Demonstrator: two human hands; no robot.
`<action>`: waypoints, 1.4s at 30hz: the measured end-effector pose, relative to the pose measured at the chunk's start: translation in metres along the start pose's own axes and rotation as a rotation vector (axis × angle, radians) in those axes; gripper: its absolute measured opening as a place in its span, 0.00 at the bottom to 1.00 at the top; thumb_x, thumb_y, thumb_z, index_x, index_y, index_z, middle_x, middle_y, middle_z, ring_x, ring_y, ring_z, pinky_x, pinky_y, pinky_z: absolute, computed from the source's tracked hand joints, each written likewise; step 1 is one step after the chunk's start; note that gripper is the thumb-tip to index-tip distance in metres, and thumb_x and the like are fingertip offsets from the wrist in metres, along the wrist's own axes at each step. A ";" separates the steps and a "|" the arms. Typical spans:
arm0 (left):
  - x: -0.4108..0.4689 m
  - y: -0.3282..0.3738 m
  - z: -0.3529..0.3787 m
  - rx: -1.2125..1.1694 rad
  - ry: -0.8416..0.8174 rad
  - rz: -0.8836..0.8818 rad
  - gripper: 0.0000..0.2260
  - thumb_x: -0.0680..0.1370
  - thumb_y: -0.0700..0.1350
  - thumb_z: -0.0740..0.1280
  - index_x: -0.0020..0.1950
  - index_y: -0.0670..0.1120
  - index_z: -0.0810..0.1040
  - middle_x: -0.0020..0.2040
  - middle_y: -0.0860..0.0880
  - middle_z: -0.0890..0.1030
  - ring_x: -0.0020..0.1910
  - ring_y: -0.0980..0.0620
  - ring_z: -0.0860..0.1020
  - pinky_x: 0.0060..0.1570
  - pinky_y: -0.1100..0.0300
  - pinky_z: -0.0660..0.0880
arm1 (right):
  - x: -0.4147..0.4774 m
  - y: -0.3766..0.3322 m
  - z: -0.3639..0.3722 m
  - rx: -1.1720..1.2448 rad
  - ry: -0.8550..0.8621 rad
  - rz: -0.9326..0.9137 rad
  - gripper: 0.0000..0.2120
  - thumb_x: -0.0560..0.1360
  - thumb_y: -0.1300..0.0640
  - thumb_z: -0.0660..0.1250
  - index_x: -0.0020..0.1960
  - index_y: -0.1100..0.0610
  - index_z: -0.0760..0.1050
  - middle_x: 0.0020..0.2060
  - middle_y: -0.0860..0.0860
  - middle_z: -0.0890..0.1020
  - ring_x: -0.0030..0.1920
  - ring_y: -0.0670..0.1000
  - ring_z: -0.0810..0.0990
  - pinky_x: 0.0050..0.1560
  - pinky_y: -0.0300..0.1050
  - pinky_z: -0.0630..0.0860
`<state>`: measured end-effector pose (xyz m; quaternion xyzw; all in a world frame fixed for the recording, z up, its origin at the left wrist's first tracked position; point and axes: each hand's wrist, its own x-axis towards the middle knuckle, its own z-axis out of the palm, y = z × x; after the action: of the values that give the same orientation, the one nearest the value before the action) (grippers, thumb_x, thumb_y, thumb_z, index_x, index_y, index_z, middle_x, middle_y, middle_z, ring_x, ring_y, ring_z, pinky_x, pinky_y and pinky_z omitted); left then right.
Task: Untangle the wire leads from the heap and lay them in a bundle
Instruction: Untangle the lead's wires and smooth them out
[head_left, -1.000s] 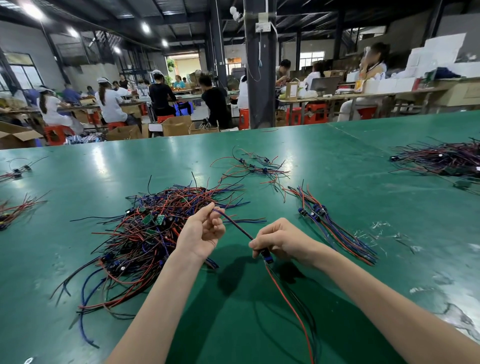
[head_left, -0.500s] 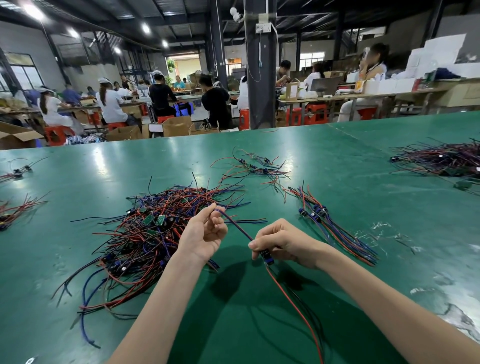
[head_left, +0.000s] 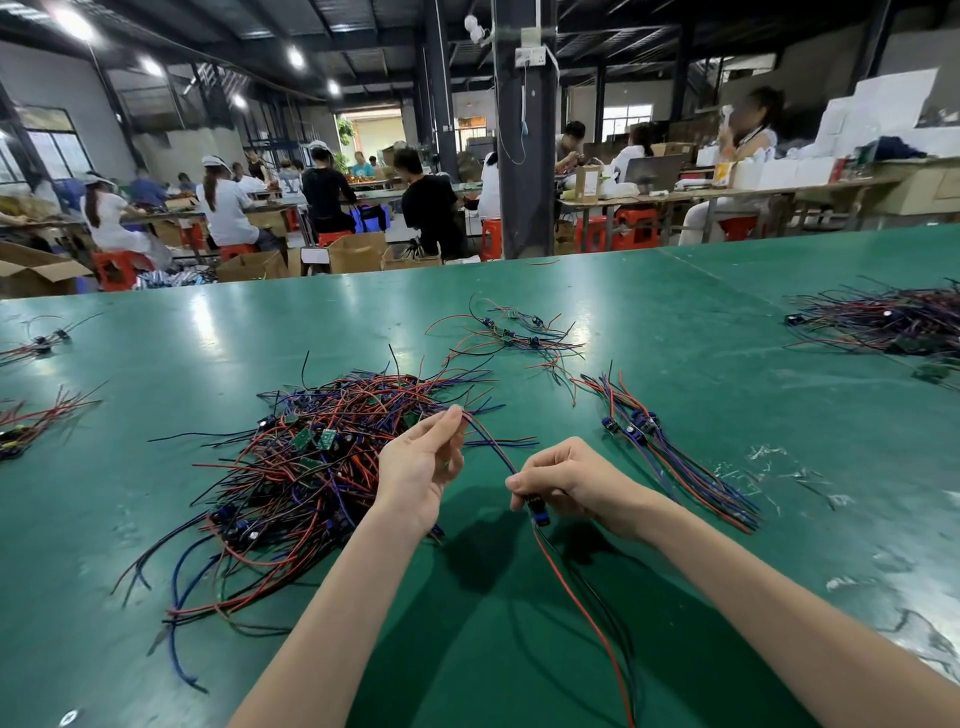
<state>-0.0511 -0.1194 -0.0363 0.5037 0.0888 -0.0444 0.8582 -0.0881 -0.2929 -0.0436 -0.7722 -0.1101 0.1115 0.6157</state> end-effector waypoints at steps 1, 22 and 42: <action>0.000 -0.001 0.001 0.029 -0.001 0.015 0.03 0.71 0.39 0.72 0.44 0.42 0.82 0.32 0.50 0.82 0.28 0.57 0.77 0.25 0.68 0.73 | 0.000 0.000 0.000 -0.006 0.000 0.002 0.12 0.73 0.59 0.69 0.31 0.57 0.81 0.20 0.46 0.73 0.20 0.43 0.60 0.21 0.32 0.55; 0.007 -0.009 -0.002 0.142 0.023 0.177 0.05 0.73 0.42 0.72 0.45 0.41 0.83 0.31 0.53 0.81 0.30 0.61 0.76 0.31 0.68 0.73 | 0.000 0.002 0.002 -0.077 -0.088 0.035 0.10 0.74 0.61 0.69 0.34 0.61 0.79 0.22 0.46 0.78 0.19 0.41 0.60 0.20 0.30 0.55; 0.008 -0.011 -0.004 0.379 0.043 0.314 0.03 0.72 0.36 0.73 0.41 0.43 0.83 0.31 0.52 0.81 0.29 0.60 0.76 0.33 0.67 0.76 | 0.001 0.003 0.003 -0.080 -0.082 0.028 0.10 0.73 0.61 0.69 0.33 0.60 0.80 0.24 0.48 0.79 0.19 0.41 0.61 0.21 0.29 0.56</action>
<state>-0.0457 -0.1209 -0.0490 0.6642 0.0180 0.0844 0.7425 -0.0874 -0.2907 -0.0476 -0.7924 -0.1286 0.1471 0.5779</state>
